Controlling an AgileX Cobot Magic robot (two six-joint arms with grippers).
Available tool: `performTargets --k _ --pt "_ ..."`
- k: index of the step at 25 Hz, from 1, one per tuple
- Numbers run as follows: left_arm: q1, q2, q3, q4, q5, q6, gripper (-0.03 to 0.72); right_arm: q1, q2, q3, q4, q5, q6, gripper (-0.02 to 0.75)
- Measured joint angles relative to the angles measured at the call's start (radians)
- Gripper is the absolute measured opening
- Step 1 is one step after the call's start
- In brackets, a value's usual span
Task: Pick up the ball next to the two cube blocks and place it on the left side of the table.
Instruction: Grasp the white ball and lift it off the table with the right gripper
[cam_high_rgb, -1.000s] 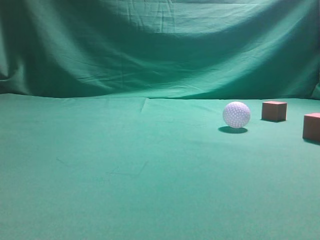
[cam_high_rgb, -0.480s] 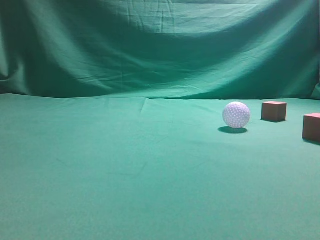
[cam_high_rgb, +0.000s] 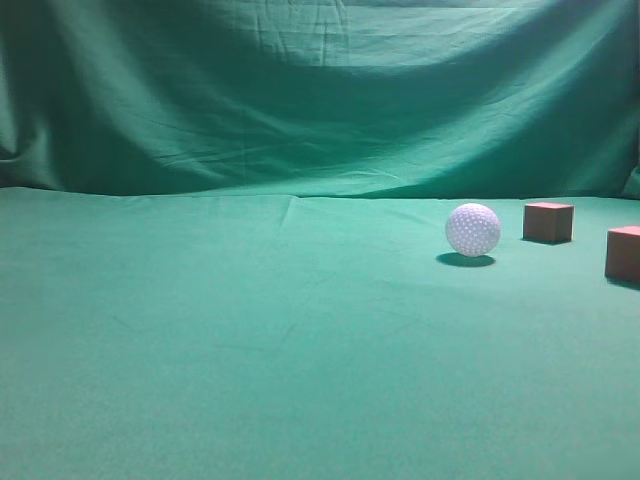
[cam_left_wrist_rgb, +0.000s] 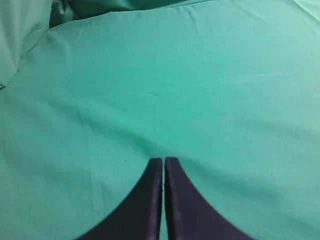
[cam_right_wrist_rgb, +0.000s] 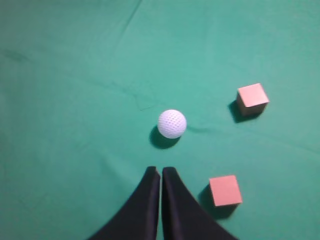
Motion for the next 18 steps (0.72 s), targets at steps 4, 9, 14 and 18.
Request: performTargets --k 4,9,14,18 --pt "0.000 0.000 0.000 0.000 0.000 0.000 0.000 0.050 0.213 -0.120 0.000 0.007 -0.036 0.000" --pt "0.000 0.000 0.000 0.000 0.000 0.000 0.000 0.065 0.365 -0.203 0.002 0.007 -0.129 0.046" --pt "0.000 0.000 0.000 0.000 0.000 0.000 0.000 0.065 0.515 -0.240 0.002 0.000 -0.169 0.378" --pt "0.000 0.000 0.000 0.000 0.000 0.000 0.000 0.065 0.597 -0.242 0.002 -0.041 -0.171 0.561"
